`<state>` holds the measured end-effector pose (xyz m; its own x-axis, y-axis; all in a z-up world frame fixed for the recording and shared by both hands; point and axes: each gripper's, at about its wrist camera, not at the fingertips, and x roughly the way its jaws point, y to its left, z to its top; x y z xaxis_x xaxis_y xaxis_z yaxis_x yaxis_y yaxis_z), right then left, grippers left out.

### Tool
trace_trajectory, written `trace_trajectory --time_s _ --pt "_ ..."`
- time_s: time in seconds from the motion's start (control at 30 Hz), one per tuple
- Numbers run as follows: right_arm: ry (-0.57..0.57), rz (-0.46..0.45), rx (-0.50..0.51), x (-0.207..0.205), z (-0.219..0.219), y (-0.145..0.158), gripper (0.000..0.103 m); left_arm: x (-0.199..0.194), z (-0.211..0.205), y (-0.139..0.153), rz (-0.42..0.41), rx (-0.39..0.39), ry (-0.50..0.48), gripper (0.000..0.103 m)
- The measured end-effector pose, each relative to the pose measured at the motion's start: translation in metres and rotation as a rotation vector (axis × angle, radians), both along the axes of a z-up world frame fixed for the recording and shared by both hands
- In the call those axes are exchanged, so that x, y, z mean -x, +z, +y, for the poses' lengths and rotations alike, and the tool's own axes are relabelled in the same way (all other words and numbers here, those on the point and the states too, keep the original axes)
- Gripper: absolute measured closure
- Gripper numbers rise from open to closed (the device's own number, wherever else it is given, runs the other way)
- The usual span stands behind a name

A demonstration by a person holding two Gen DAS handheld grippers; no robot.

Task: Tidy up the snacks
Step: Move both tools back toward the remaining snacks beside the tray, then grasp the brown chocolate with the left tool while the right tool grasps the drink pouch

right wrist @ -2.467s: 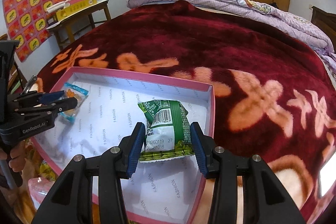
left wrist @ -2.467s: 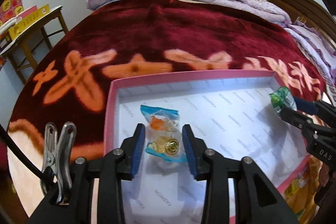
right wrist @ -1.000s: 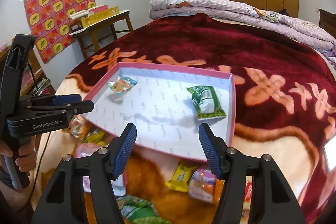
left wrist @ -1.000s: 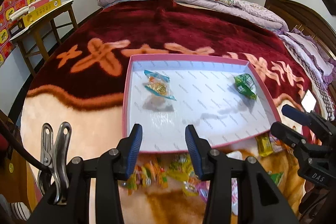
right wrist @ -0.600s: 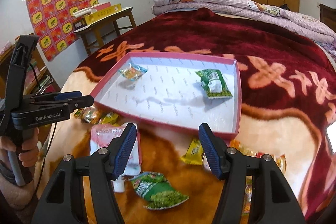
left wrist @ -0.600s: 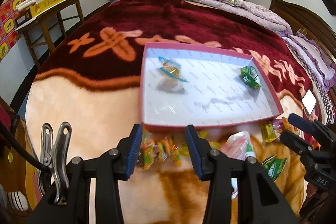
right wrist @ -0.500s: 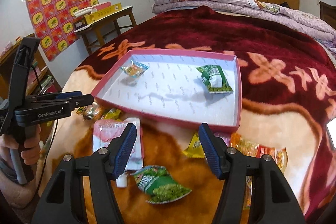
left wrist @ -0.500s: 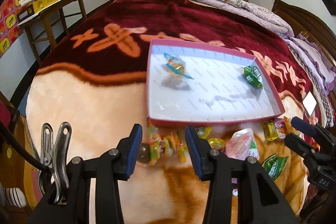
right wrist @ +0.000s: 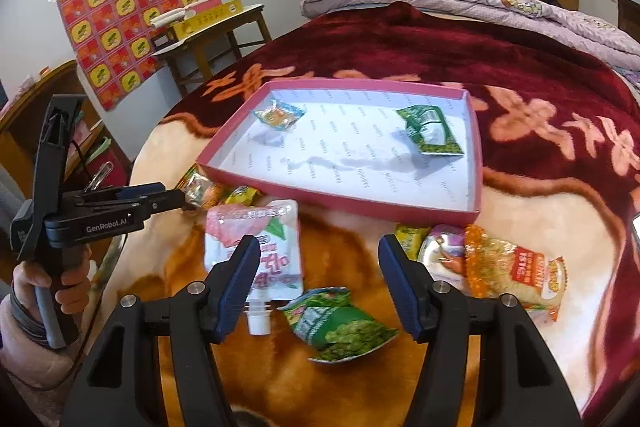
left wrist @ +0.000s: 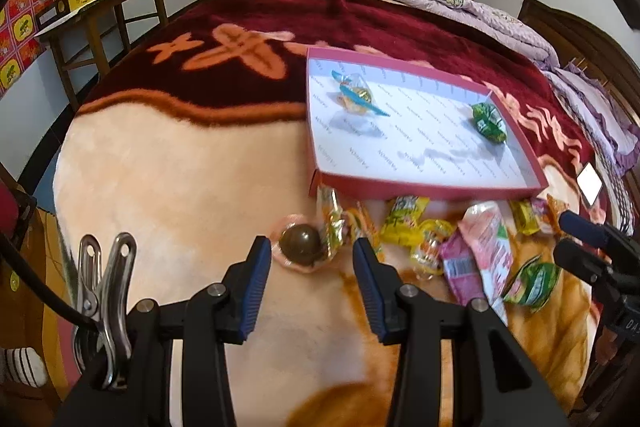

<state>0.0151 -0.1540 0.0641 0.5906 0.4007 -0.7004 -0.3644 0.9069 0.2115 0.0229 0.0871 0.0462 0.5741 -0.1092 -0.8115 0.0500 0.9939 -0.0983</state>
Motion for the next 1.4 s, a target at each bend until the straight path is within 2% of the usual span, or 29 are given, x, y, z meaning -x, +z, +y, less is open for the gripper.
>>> trace_trajectory --time_s 0.3,0.5,0.63,0.93,1.13,1.23,1.4 --pt "0.033 0.015 0.013 0.004 0.016 -0.004 0.040 -0.003 -0.005 -0.018 0.025 0.009 -0.030 0.058" --pt "0.057 0.032 0.013 0.006 0.026 -0.006 0.040 -0.004 -0.007 -0.023 0.005 -0.011 -0.031 0.058" --pt "0.072 0.044 0.019 0.005 0.033 -0.009 0.040 -0.002 -0.003 -0.022 -0.011 -0.003 -0.037 0.069" --pt "0.067 0.084 0.049 0.000 0.046 -0.021 0.040 0.003 0.010 -0.015 -0.034 0.022 -0.028 0.074" --pt "0.077 0.100 0.097 -0.003 0.057 -0.029 0.040 0.000 0.013 -0.020 -0.020 0.045 -0.030 0.074" --pt "0.079 0.101 0.111 -0.003 0.060 -0.033 0.036 -0.006 0.007 -0.023 -0.015 0.047 -0.046 0.073" --pt "0.074 0.097 0.106 -0.005 0.061 -0.035 0.036 -0.012 0.003 -0.027 -0.022 0.040 -0.046 0.063"
